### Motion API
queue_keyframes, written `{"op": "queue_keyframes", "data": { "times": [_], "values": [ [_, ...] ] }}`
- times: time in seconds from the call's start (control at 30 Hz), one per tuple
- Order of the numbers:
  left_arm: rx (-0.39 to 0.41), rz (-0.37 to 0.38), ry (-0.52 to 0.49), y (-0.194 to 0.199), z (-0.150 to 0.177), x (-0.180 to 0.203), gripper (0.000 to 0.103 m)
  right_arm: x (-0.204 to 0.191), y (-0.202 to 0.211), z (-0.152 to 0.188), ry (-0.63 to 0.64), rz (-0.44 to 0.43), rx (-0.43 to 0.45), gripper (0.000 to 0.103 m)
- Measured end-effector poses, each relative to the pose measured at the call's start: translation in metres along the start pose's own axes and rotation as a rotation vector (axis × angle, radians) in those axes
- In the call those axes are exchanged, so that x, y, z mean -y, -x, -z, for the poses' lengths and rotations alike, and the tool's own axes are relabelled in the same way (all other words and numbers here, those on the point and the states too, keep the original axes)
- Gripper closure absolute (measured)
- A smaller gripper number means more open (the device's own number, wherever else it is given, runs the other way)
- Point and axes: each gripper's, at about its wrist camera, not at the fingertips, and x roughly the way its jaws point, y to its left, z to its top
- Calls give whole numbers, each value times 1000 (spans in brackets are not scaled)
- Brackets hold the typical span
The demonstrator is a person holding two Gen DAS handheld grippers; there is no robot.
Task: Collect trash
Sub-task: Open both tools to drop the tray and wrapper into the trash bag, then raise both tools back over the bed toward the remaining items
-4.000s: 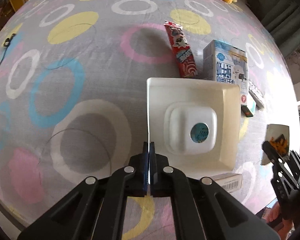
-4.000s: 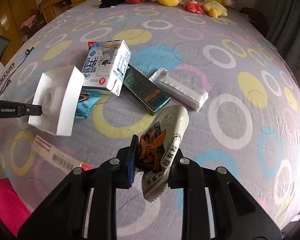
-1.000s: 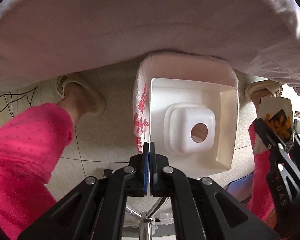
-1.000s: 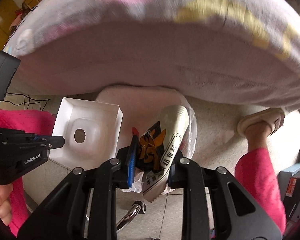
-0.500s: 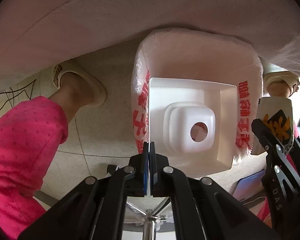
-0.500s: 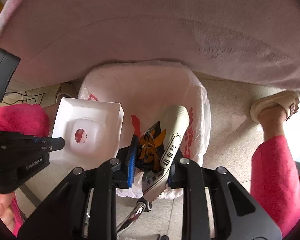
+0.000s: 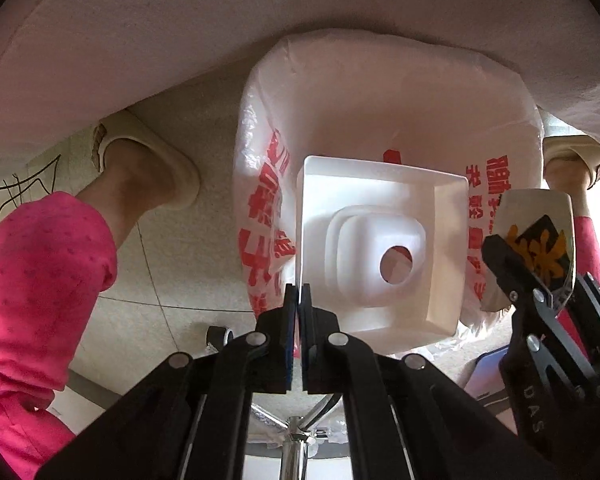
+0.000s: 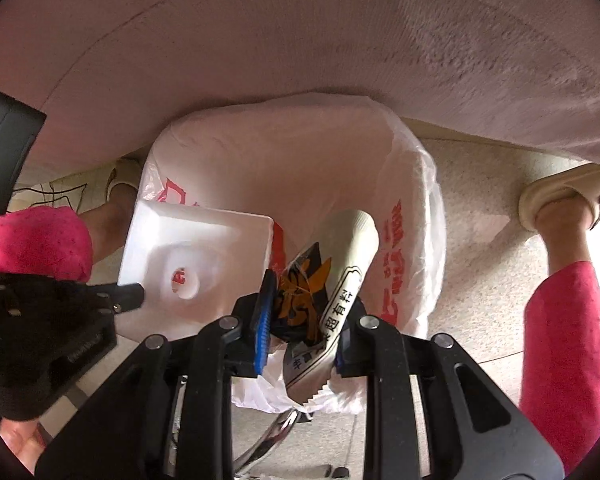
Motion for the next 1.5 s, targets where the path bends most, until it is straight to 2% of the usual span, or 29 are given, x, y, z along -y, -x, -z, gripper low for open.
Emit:
{"op": "queue_keyframes", "data": {
  "times": [0.3, 0.4, 0.47, 0.5, 0.53, 0.63, 1.07, 1.17, 1.23, 1.4, 1.5],
  "values": [
    [-11, -7, 14, -4, -4, -1, 99, 5, -11, 0, 6, -1, -7, 80],
    [-17, -2, 13, -6, -5, -3, 93, -2, -9, 1, 8, -4, -12, 79],
    [-19, -12, 1, -6, -5, -2, 82, -2, -9, 1, 4, -8, -13, 69],
    [-16, -15, -5, -5, -5, 0, 66, -1, -9, 1, 0, -5, -11, 56],
    [-6, -26, -12, -3, -5, 2, 63, -1, -9, 2, -4, 1, -9, 52],
    [32, -79, -39, 2, -4, 8, 57, 6, -9, 2, -29, -3, -9, 52],
    [67, -78, -30, 17, 0, 6, 43, 8, 8, 5, -53, 4, 9, 51],
    [100, -79, -29, 33, 8, 2, 41, 9, 19, 6, -57, 2, 23, 43],
    [124, -72, -29, 46, 15, -2, 34, 7, 35, 9, -51, -1, 47, 38],
    [218, 3, -26, 99, 39, -21, 28, -9, 86, 21, 21, -3, 136, 25],
    [296, 32, -33, 142, 51, -38, 27, -22, 126, 23, 92, -20, 195, 25]
  ]
}}
